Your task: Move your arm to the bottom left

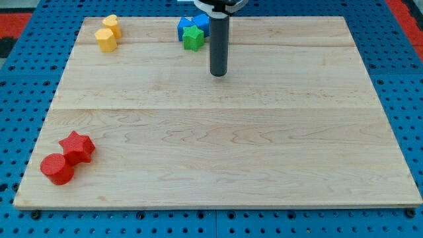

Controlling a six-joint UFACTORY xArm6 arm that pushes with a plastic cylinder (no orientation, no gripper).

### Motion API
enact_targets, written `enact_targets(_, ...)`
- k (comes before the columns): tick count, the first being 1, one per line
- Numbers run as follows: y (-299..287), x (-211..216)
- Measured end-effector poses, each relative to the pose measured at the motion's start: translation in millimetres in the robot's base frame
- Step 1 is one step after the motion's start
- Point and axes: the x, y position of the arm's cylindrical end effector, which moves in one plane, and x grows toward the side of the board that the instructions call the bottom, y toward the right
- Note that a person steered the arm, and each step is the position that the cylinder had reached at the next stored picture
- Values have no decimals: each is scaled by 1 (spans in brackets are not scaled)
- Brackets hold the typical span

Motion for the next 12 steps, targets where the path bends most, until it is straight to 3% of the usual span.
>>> enact_targets(2,-130,11)
enact_targets(4,-294,67)
enact_targets(5,-314,85)
enact_targets(7,-310,172)
enact_targets(12,-301,255)
